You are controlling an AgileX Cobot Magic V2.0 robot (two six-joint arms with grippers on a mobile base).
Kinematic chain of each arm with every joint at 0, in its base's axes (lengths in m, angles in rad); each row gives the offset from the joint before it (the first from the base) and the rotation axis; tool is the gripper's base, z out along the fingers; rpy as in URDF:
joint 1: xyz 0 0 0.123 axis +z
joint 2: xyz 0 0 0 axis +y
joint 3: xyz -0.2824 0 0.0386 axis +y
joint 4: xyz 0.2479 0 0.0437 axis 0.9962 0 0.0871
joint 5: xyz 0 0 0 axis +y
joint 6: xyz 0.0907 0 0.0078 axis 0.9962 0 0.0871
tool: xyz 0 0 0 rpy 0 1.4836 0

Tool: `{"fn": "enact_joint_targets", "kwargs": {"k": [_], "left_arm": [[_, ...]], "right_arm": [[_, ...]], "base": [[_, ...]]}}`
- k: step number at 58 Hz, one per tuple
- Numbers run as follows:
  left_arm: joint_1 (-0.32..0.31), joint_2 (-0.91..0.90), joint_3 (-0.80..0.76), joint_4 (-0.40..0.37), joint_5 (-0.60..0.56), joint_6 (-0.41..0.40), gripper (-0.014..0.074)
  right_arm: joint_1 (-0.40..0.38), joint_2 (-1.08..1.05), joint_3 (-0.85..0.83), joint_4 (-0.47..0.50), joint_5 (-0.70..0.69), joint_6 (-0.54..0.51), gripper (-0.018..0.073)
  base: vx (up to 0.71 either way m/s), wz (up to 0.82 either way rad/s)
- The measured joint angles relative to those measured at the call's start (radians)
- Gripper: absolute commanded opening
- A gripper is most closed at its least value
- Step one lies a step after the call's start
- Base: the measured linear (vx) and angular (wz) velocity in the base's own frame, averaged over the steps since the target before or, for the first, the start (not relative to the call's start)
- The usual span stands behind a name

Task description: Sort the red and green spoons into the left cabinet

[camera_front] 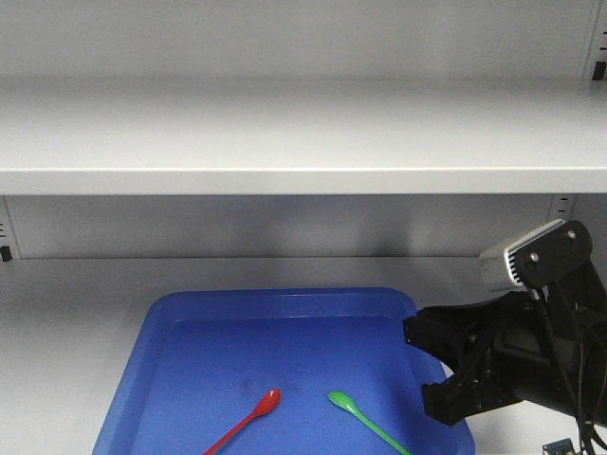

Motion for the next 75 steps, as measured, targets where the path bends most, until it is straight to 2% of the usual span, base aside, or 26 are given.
{"fn": "enact_joint_targets", "kwargs": {"k": [5, 14, 21, 25, 34, 47, 60, 75], "left_arm": [[0.000, 0.000, 0.000, 0.000, 0.000, 0.000, -0.0001], [0.000, 0.000, 0.000, -0.001, 0.000, 0.000, -0.0001], [0.000, 0.000, 0.000, -0.001, 0.000, 0.000, -0.0001], [0.000, 0.000, 0.000, -0.001, 0.000, 0.000, -0.0001], [0.000, 0.000, 0.000, -0.001, 0.000, 0.000, -0.0001], [0.000, 0.000, 0.000, -0.001, 0.000, 0.000, -0.0001], [0.000, 0.000, 0.000, -0.001, 0.000, 0.000, -0.0001], [0.000, 0.000, 0.000, -0.001, 0.000, 0.000, -0.0001]], "right_arm": [[0.000, 0.000, 0.000, -0.169, -0.016, 0.207, -0.0003], [0.000, -0.004, 0.005, -0.550, -0.065, 0.622, -0.0003], [0.000, -0.046, 0.051, -0.769, -0.146, 0.843, -0.0003], [-0.009, -0.088, 0.113, -0.829, -0.220, 0.927, -0.0003], [-0.070, -0.234, 0.277, -0.850, -0.369, 0.991, -0.0003], [-0.178, -0.482, 0.484, -0.858, -0.433, 1.002, -0.0003], [-0.189, -0.715, 0.649, -0.914, -0.441, 1.017, -0.0003], [-0.189, -1.019, 0.865, -0.926, -0.442, 1.020, -0.0003]], "base": [[0.00, 0.00], [0.00, 0.00], [0.00, 0.00], [0.00, 0.00], [0.00, 0.00], [0.00, 0.00], [0.00, 0.00], [0.00, 0.00]]}}
